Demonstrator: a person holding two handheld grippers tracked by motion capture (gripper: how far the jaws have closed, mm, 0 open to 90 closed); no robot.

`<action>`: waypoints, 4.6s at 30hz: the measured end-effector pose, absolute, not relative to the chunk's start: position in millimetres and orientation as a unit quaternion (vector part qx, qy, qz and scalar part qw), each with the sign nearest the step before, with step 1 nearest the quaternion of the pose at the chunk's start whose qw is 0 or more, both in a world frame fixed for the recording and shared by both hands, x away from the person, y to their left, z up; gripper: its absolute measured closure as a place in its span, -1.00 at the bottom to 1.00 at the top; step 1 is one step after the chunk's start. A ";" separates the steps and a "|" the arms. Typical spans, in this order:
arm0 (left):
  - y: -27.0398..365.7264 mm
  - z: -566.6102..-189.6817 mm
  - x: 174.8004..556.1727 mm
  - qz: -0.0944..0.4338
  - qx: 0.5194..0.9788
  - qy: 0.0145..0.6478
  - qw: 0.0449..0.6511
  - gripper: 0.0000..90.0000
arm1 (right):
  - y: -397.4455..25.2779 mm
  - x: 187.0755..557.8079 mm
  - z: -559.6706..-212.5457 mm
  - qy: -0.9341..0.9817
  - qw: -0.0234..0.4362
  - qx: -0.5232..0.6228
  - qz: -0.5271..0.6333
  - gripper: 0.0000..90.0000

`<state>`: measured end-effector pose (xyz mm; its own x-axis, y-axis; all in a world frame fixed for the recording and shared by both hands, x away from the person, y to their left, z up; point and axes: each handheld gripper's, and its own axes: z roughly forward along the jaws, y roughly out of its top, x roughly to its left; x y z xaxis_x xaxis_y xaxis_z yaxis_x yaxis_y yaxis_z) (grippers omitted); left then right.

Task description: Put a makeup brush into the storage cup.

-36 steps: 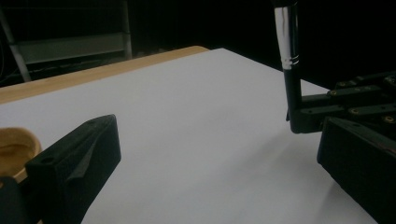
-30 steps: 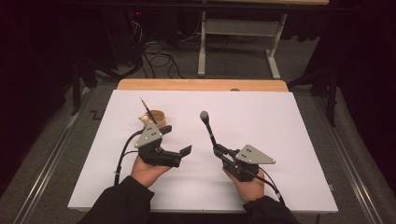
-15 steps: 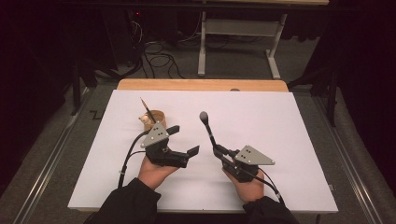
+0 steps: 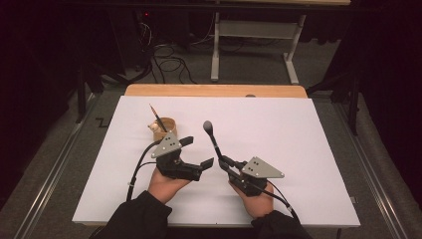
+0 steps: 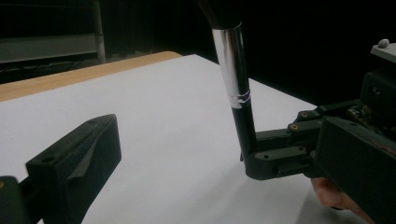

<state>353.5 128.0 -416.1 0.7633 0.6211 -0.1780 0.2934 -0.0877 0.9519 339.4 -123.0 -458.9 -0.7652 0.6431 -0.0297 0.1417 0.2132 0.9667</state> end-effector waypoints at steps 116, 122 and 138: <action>141.9 -424.4 351.7 0.081 0.696 0.300 0.647 0.73 | -105.4 334.3 -467.4 0.771 0.177 0.242 0.561 0.02; 145.0 -424.4 350.9 0.097 0.704 0.300 0.637 0.73 | -108.3 334.4 -465.8 0.770 0.174 0.246 0.562 -0.16; 154.4 -423.9 353.2 0.125 0.711 0.316 0.616 0.73 | -127.1 339.4 -458.9 0.755 0.174 0.270 0.573 -0.48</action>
